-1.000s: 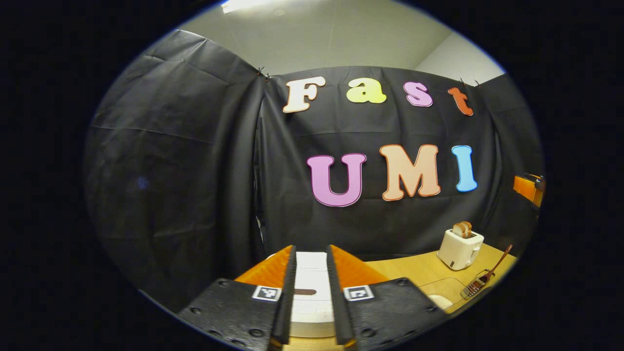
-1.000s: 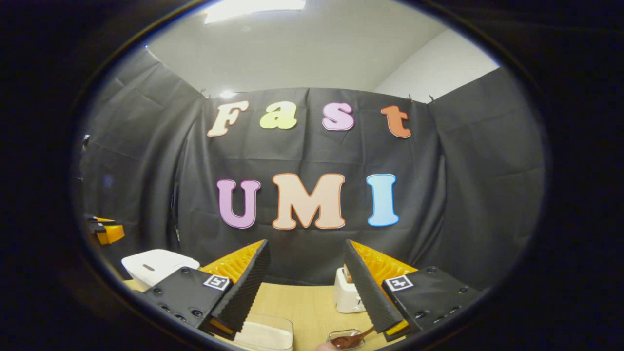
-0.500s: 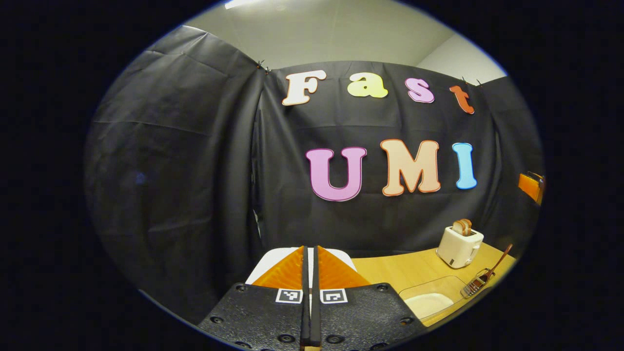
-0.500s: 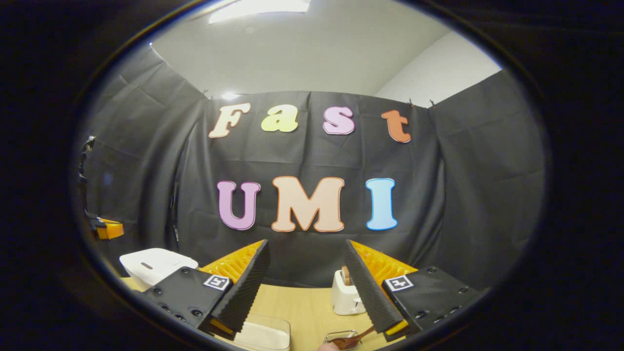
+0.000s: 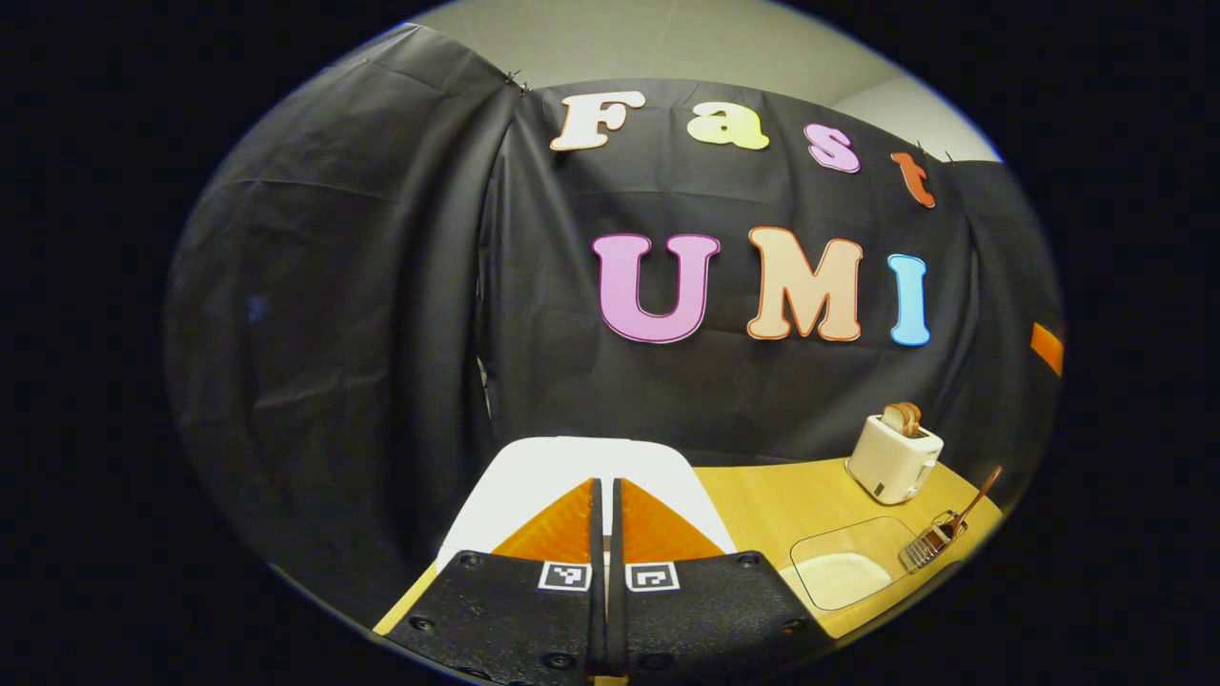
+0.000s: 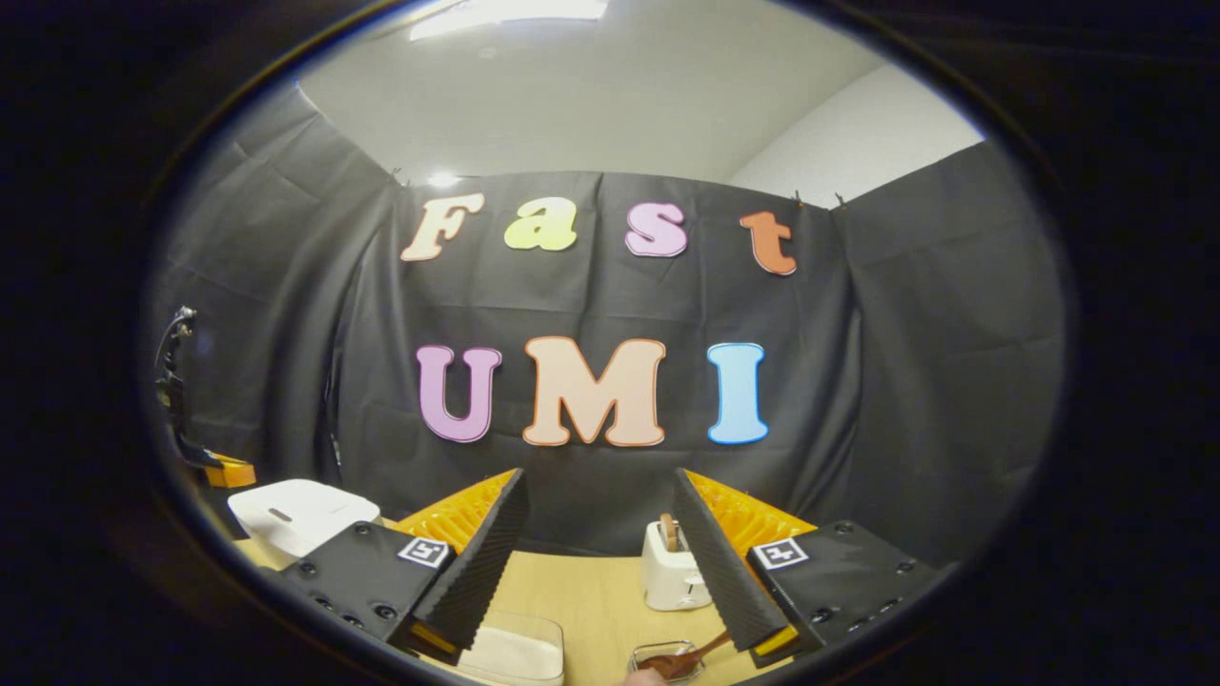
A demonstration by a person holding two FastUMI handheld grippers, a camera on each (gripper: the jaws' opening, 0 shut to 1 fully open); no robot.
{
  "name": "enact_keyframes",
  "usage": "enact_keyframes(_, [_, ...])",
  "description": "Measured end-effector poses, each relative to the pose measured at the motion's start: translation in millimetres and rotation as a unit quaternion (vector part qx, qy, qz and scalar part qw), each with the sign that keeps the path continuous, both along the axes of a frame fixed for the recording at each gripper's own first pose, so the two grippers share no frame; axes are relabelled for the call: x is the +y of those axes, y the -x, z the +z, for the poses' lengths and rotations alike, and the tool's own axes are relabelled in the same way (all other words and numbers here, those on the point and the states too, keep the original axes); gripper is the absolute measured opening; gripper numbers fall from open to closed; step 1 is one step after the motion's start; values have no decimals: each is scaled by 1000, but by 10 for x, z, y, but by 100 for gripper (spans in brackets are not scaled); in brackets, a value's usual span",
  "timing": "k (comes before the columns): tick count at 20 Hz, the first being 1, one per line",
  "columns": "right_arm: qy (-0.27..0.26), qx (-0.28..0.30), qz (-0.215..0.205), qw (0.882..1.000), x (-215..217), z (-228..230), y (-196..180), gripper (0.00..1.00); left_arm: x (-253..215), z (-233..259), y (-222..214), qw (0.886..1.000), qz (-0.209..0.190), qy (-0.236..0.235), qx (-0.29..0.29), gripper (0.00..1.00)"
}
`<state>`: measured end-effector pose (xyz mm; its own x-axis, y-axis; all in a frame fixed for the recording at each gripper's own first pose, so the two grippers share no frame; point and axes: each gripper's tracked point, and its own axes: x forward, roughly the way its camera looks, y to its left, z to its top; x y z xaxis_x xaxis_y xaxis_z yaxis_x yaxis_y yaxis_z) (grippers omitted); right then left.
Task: Close the left gripper, press the button to open the rice cooker; take a wooden spoon from the chopstick holder with the right hand, scoop a spoonful of rice and pour it into the rice cooker, then put the wooden spoon back into the chopstick holder.
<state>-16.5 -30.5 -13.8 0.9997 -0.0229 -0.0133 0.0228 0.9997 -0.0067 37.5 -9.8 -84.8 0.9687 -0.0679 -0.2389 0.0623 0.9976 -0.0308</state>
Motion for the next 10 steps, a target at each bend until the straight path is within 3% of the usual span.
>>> enact_keyframes(10, [23, 2, -22, 999, -61, 12, 54, 100, 55, -573, -159, 998, -20, -9, 61, 0])
